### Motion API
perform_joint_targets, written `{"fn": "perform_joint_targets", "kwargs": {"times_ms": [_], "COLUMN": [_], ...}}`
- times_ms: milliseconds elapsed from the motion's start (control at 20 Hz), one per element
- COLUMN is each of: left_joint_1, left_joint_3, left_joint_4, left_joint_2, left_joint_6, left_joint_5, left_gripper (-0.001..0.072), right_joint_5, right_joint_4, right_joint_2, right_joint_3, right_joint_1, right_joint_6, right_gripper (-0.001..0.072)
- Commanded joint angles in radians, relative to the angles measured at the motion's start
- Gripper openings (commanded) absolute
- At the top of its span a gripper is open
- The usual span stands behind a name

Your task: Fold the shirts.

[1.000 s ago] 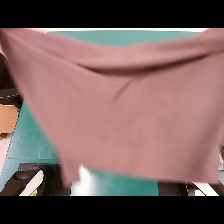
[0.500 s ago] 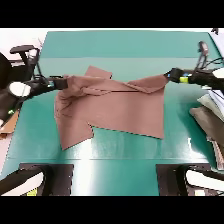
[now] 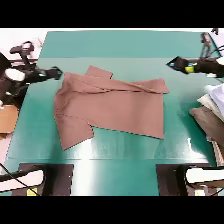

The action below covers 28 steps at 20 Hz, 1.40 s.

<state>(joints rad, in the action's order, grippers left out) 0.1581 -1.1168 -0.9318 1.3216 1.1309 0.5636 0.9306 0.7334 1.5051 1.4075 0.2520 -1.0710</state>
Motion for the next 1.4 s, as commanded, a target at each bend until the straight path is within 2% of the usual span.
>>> {"fn": "perform_joint_targets", "kwargs": {"times_ms": [0, 150, 300, 400, 550, 850, 950, 1000, 1050, 1100, 1250, 1350], "left_joint_1": [0.252, 0.393, 0.411, 0.411, 0.406, 0.309, 0.268, 0.264, 0.264, 0.264, 0.264, 0.264], "left_joint_3": [-0.031, 0.08, 0.226, 0.324, 0.424, 0.479, 0.479, 0.479, 0.479, 0.476, 0.446, 0.418], "left_joint_4": [0.049, 0.13, 0.131, 0.161, 0.267, 0.282, 0.282, 0.286, 0.289, 0.29, 0.287, 0.286], "left_joint_2": [0.006, 0.007, 0.007, 0.007, 0.007, 0.007, 0.007, 0.007, 0.007, 0.006, 0.007, 0.007], "left_joint_6": [0.026, -0.014, -0.066, -0.068, -0.13, -0.144, -0.144, -0.145, -0.158, -0.185, -0.197, -0.196], "left_joint_5": [0.322, 0.496, 0.637, 0.623, 0.595, 0.546, 0.54, 0.549, 0.559, 0.571, 0.618, 0.638], "left_gripper": [0.069, 0.0691, 0.0691, 0.0691, 0.0691, 0.069, 0.0669, 0.0456, 0.0116, 0.0022, 0.0021, 0.0021], "right_joint_5": [0.105, 0.122, 0.115, 0.09, 0.066, 0.065, 0.069, 0.08, 0.108, 0.158, 0.387, 0.398], "right_joint_4": [0.0, -0.006, -0.006, -0.005, -0.007, -0.008, -0.003, -0.002, 0.005, 0.005, 0.004, 0.011], "right_joint_2": [-0.094, -0.209, -0.304, -0.358, -0.419, -0.505, -0.531, -0.538, -0.541, -0.534, -0.488, -0.522], "right_joint_3": [-0.03, -0.174, -0.3, -0.377, -0.468, -0.536, -0.543, -0.543, -0.543, -0.543, -0.576, -0.679], "right_joint_1": [0.121, 0.167, 0.165, 0.153, 0.14, 0.14, 0.14, 0.14, 0.143, 0.153, 0.191, 0.207], "right_joint_6": [-0.002, -0.002, -0.001, 0.0, -0.001, -0.001, -0.001, -0.002, -0.01, -0.026, -0.093, -0.12], "right_gripper": [0.0636, 0.0635, 0.0636, 0.0635, 0.0634, 0.0633, 0.0633, 0.0633, 0.0633, 0.0633, 0.0632, 0.0632]}}
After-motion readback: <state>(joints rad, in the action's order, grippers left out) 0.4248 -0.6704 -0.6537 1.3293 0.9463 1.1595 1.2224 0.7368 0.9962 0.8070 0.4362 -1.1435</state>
